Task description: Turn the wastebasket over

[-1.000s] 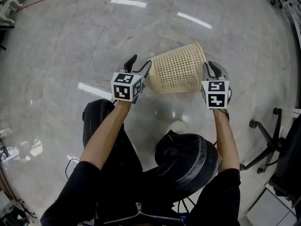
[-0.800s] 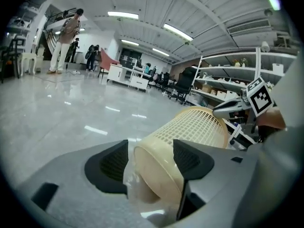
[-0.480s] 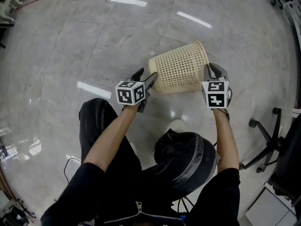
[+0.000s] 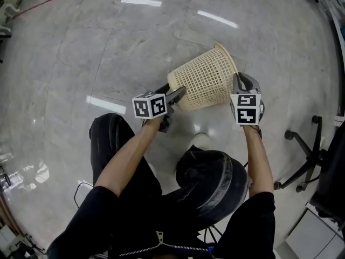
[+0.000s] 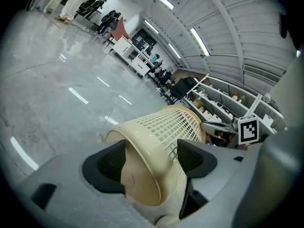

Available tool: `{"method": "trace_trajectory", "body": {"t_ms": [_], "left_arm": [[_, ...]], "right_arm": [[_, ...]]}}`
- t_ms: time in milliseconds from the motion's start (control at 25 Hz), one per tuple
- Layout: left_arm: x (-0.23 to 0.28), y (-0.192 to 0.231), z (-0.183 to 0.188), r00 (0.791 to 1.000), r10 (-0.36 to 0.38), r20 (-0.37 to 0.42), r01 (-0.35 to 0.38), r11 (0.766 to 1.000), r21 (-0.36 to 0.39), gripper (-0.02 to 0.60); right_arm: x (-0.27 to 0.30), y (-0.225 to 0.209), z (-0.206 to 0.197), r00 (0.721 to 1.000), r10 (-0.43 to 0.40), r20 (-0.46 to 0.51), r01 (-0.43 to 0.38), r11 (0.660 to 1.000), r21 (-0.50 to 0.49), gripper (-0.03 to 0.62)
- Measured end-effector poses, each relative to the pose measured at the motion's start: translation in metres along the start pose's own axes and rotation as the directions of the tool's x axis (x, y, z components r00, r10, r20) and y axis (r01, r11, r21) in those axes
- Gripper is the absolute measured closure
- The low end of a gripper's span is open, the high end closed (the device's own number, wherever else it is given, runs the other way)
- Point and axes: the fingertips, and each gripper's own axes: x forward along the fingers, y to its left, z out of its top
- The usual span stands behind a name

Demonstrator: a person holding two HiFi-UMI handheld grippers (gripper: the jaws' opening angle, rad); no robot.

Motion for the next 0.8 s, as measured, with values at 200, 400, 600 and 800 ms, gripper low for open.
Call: {"method": "trace_trajectory", "body": {"t_ms": [200, 400, 600, 800], "left_arm": [[0.001, -0.013, 0.012, 0.998, -0.002, 0.056, -0.007, 0.988, 0.153, 0.242], [-0.006, -0.041, 0.06, 0.986, -0.023, 0.163, -0.048, 0.906, 0.42, 0.242], [-0.012, -0.066, 0.116, 0.98, -0.051, 0.19, -0.08, 0.778, 0.623, 0.242], [-0.023, -0.087, 0.157, 0.973, -0.096, 0.208, -0.082, 0.702, 0.707, 0.242]], "right_arm": [[-0.012, -0.002, -0.012, 1.0, -0.003, 0.0, 0.003, 1.0, -0.015, 0.56], [-0.018, -0.005, -0.027, 1.0, 0.029, 0.001, -0.029, 0.998, 0.056, 0.548], [-0.006, 0.012, -0.034, 0.998, 0.065, 0.001, -0.064, 0.986, 0.155, 0.536], [0.018, 0.045, -0.036, 0.994, 0.106, 0.008, -0.105, 0.966, 0.238, 0.523]]}}
